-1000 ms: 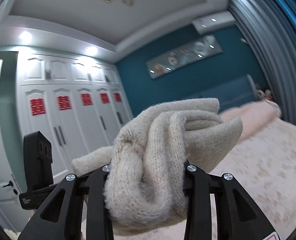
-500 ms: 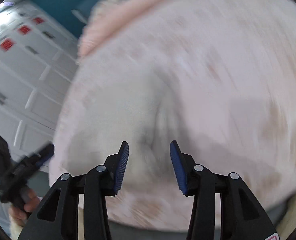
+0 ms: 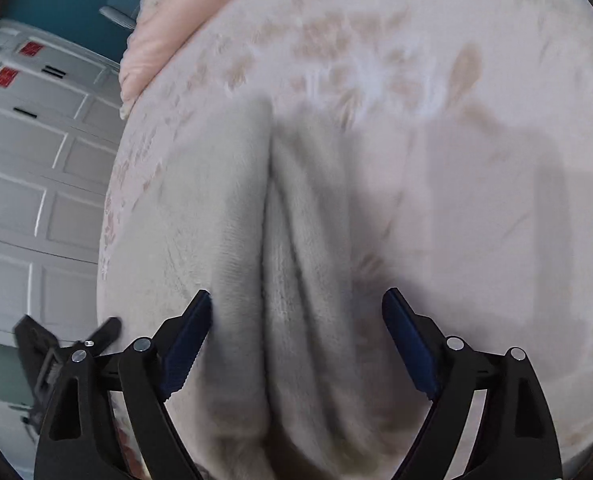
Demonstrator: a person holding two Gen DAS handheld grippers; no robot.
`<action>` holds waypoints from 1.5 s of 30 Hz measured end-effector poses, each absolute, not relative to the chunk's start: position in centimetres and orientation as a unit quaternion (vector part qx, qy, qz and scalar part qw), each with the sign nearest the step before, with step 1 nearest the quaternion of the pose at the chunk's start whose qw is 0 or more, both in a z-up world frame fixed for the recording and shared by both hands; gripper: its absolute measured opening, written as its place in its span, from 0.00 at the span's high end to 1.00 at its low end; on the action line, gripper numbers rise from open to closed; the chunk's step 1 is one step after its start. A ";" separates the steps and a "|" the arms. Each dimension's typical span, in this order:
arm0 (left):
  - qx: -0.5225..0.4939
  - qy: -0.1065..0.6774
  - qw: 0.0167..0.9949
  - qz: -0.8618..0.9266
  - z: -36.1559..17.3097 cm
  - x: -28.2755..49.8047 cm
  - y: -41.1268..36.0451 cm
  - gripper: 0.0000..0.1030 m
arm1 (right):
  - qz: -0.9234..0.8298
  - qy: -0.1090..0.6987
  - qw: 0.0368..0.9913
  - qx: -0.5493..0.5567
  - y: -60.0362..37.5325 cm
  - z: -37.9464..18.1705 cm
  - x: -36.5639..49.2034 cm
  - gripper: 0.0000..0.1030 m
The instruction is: Fold small clothes
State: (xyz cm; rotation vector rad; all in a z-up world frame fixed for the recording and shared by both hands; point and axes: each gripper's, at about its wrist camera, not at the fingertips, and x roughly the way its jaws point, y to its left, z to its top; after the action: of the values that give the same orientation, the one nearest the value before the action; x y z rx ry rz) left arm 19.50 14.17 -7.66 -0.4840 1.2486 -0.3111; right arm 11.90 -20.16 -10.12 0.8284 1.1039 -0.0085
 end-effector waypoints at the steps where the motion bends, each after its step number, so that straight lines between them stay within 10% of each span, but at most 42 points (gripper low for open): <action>1: -0.236 0.575 0.767 -0.161 -7.8 19.4 14.0 0.42 | 0.013 0.507 0.775 0.376 -19.6 -9.5 12.5 0.58; 8: -0.215 0.502 0.808 -0.219 0.5 19.8 12.6 0.58 | 0.081 0.393 0.869 0.288 -18.5 3.2 12.8 0.69; 13: -0.157 0.480 0.844 -0.183 1.2 21.1 11.2 0.41 | 0.015 0.465 0.841 0.274 -21.2 -2.8 15.0 0.51; 17: -0.087 0.522 0.838 -0.134 -3.3 20.4 11.1 0.47 | -0.021 0.475 0.822 0.313 -22.7 -4.6 13.1 0.73; 22: -0.091 0.490 0.856 -0.134 -1.3 15.9 12.0 0.40 | 0.032 0.458 0.852 0.249 -17.9 -1.5 10.6 0.72; 30: -0.186 0.541 0.813 -0.107 -5.2 15.1 14.2 0.22 | -0.030 0.500 0.820 0.278 -18.6 -7.5 9.1 0.31; 32: -0.191 0.548 0.807 -0.112 -6.2 15.6 14.1 0.29 | -0.002 0.512 0.799 0.315 -18.6 -9.1 10.0 0.35; 34: -0.192 0.553 0.800 -0.130 -6.9 16.2 13.7 0.63 | 0.011 0.514 0.790 0.334 -18.7 -9.5 11.0 0.60; 37: -0.201 0.552 0.797 -0.135 -6.0 16.6 13.1 0.76 | 0.035 0.469 0.824 0.317 -18.4 -5.3 10.7 0.73; 45: -0.117 0.570 0.804 -0.119 -7.3 15.8 10.7 0.72 | -0.001 0.529 0.819 0.221 -18.0 -8.8 10.4 0.69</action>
State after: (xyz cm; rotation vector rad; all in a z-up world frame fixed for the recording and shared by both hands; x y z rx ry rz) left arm 15.85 10.70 -7.34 -0.2509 1.2214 -0.2542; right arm 10.37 -17.98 -8.79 0.4703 1.1270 -0.0014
